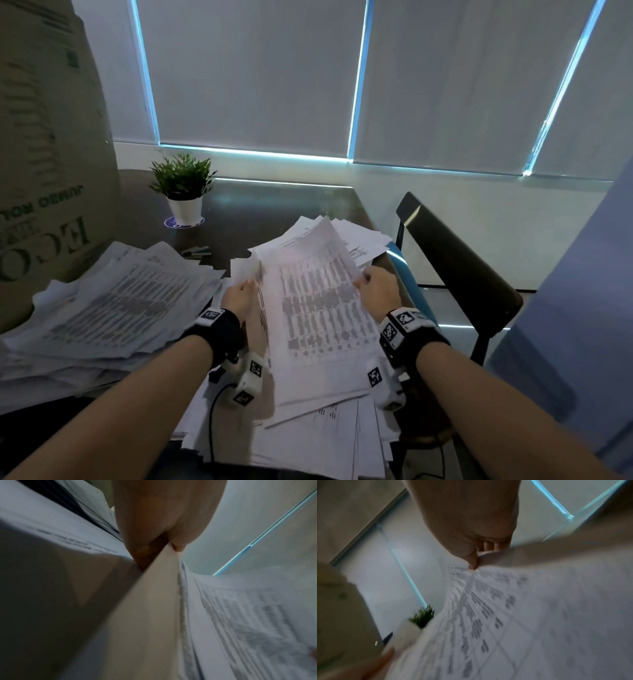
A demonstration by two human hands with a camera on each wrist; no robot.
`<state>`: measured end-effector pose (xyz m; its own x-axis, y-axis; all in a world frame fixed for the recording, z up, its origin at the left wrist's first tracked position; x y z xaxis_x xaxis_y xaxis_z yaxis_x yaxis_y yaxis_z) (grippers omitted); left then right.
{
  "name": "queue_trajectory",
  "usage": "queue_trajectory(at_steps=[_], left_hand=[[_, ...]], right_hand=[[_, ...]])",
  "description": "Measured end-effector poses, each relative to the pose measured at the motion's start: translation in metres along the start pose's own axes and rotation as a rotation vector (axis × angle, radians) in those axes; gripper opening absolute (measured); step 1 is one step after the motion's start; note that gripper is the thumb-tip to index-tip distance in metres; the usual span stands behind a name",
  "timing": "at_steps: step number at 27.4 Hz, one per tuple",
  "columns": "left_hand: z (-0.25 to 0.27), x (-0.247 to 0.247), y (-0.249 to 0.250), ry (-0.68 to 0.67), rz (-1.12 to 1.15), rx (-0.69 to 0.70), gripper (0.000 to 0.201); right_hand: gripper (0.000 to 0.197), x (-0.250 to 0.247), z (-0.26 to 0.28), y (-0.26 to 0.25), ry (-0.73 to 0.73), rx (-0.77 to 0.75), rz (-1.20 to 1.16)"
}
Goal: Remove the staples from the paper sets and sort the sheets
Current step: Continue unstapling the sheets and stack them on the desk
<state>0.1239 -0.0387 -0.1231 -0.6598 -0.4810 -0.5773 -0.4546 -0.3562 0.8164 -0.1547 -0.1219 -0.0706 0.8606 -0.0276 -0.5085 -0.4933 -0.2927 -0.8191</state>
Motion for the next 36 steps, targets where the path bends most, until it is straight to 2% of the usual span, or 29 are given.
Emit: queue_trajectory(at_steps=[2, 4, 5, 6, 7, 8, 9, 10, 11, 13, 15, 16, 17, 18, 20, 21, 23, 26, 28, 29, 32, 34, 36], left_hand=[[-0.007, -0.004, 0.000, 0.070, -0.173, 0.038, 0.035], [-0.012, -0.007, 0.003, 0.133, -0.334, 0.056, 0.027], [-0.013, -0.008, 0.005, 0.145, -0.389, 0.033, 0.023], [-0.016, -0.008, 0.005, 0.138, -0.418, -0.002, 0.021], [-0.018, -0.006, 0.005, 0.128, -0.413, -0.035, 0.024], [-0.021, -0.005, 0.006, 0.126, -0.393, -0.052, 0.029], [-0.022, -0.005, 0.006, 0.135, -0.349, -0.063, 0.031], [-0.023, -0.005, 0.006, 0.156, -0.288, -0.054, 0.031], [-0.022, -0.007, 0.009, 0.180, -0.211, -0.046, 0.032], [-0.021, -0.007, 0.006, 0.206, -0.049, -0.013, 0.046], [-0.020, -0.002, -0.003, 0.153, 0.119, -0.045, 0.067], [-0.019, 0.001, -0.008, 0.123, 0.180, -0.073, 0.071], [-0.020, 0.004, -0.014, 0.096, 0.211, -0.095, 0.067], [-0.023, 0.006, -0.018, 0.086, 0.200, -0.100, 0.057], [-0.029, 0.008, -0.021, 0.079, 0.040, -0.034, 0.028], [-0.031, 0.009, -0.020, 0.088, -0.028, 0.003, 0.019], [-0.032, 0.009, -0.020, 0.127, -0.070, 0.022, 0.020], [-0.027, 0.008, -0.018, 0.154, 0.016, -0.001, 0.012], [-0.024, 0.007, -0.015, 0.137, 0.073, 0.005, 0.011], [-0.026, 0.008, -0.016, 0.121, 0.081, 0.008, 0.013], [-0.032, 0.009, -0.018, 0.085, -0.044, 0.030, 0.016], [-0.032, 0.009, -0.017, 0.080, -0.069, 0.000, 0.018], [-0.030, 0.008, -0.014, 0.078, -0.059, -0.036, 0.012]], right_hand=[[0.017, -0.015, -0.011, 0.002, 0.100, 0.020, -0.066], [0.014, -0.016, -0.028, 0.016, 0.065, 0.103, -0.179], [0.025, -0.009, -0.037, 0.028, -0.039, 0.217, -0.324], [0.052, 0.006, -0.045, 0.044, -0.176, 0.348, -0.460], [0.082, 0.018, -0.050, 0.057, -0.317, 0.462, -0.449], [0.105, 0.031, -0.061, 0.076, -0.429, 0.481, -0.340], [0.120, 0.041, -0.065, 0.081, -0.484, 0.472, -0.225], [0.123, 0.044, -0.069, 0.080, -0.484, 0.407, -0.092], [0.113, 0.038, -0.069, 0.064, -0.425, 0.339, -0.006], [0.066, 0.024, -0.080, 0.040, -0.235, 0.232, 0.031], [0.043, 0.007, -0.095, 0.019, -0.087, 0.167, -0.093], [0.036, 0.004, -0.107, 0.012, -0.032, 0.140, -0.197], [0.032, 0.001, -0.116, 0.007, 0.005, 0.163, -0.254], [0.039, 0.002, -0.129, 0.011, 0.029, 0.191, -0.302], [0.062, 0.011, -0.145, 0.020, 0.029, 0.292, -0.374], [0.059, 0.017, -0.143, 0.016, -0.009, 0.344, -0.429], [0.042, 0.032, -0.147, 0.016, -0.027, 0.420, -0.593], [0.035, 0.051, -0.140, 0.006, 0.001, 0.498, -1.057], [0.032, 0.063, -0.131, 0.001, -0.082, 0.564, -1.274], [0.030, 0.068, -0.125, 0.001, -0.126, 0.617, -1.276], [0.020, 0.070, -0.104, 0.011, -0.224, 0.633, -0.984], [0.007, 0.055, -0.096, 0.015, -0.198, 0.589, -0.860], [0.011, 0.036, -0.094, 0.020, -0.187, 0.552, -0.683]])
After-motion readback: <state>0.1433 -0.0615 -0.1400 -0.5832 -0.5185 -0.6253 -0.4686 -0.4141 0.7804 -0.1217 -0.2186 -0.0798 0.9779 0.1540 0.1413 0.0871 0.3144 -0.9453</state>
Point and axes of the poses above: each hand's wrist, its own z-axis away from the middle knuckle, its own x-axis out of the palm, y = z × x, the point moved 5 cm from there along -z, towards the middle knuckle, and after that the axes turned 14 degrees about -z, right-handed, at the moved point
